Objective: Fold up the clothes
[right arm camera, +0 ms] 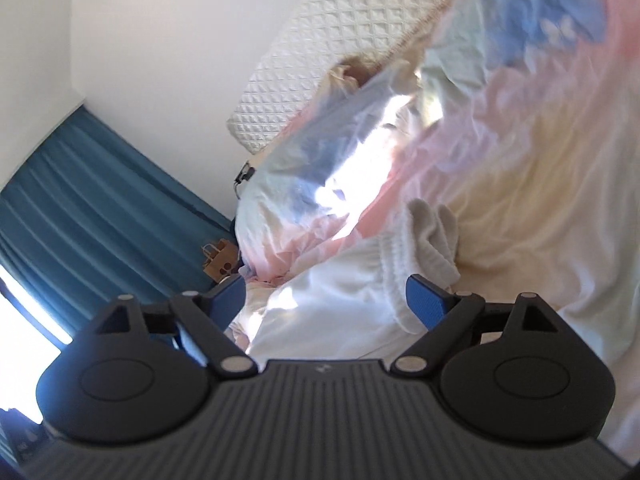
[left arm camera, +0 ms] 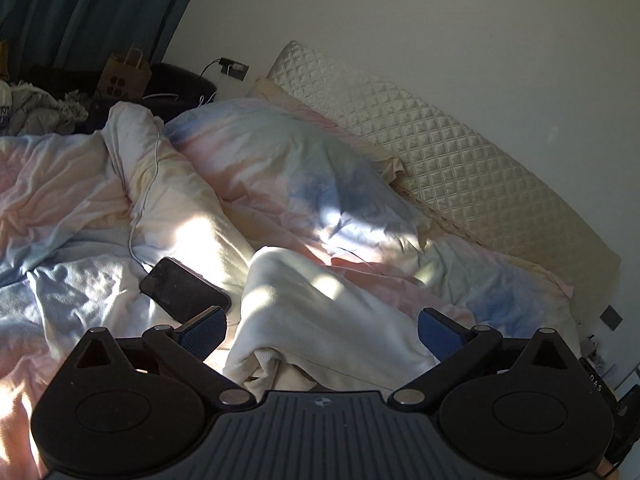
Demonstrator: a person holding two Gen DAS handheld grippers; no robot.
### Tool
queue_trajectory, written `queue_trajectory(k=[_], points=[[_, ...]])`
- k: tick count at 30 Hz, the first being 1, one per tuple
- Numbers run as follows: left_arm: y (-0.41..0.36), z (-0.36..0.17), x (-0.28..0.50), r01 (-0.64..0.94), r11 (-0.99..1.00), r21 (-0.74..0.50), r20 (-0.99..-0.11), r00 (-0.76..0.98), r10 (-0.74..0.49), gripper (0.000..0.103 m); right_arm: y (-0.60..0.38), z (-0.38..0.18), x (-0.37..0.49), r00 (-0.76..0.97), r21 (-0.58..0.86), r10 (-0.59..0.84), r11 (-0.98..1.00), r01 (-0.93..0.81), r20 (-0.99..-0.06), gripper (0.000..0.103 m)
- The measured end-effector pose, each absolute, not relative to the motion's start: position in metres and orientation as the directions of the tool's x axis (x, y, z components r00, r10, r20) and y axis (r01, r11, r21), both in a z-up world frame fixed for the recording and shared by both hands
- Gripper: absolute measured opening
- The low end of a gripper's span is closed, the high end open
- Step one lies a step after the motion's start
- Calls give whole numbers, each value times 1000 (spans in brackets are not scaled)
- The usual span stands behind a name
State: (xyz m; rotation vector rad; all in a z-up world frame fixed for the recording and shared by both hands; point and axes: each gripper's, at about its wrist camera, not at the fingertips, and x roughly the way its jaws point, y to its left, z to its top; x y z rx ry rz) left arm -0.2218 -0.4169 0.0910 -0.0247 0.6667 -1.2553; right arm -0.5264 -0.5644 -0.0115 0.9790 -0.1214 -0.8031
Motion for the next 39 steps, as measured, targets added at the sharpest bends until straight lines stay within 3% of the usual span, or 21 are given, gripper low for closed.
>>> queue_trajectory(k=[5, 13, 19, 26, 39], points=[[-379, 127, -248, 901, 372, -223, -429, 252, -868, 103, -532, 24, -523, 734, 730, -635, 380, 568, -241, 90], [-316, 156, -281, 920, 361, -152, -394, 279, -876, 103, -475, 64, -502, 738, 612, -618, 482, 627, -269, 89], [-275, 163, -296, 922, 361, -140, -370, 290, -883, 103, -424, 84, -481, 649, 435, -689, 501, 748, -323, 89], [-244, 151, -306, 918, 392, -58, -365, 345, -865, 103, -375, 84, -455, 580, 276, -736, 511, 814, -348, 89], [-226, 99, -289, 905, 423, -41, -412, 370, -833, 103, -333, 61, -418, 532, 164, -779, 508, 846, -332, 88]])
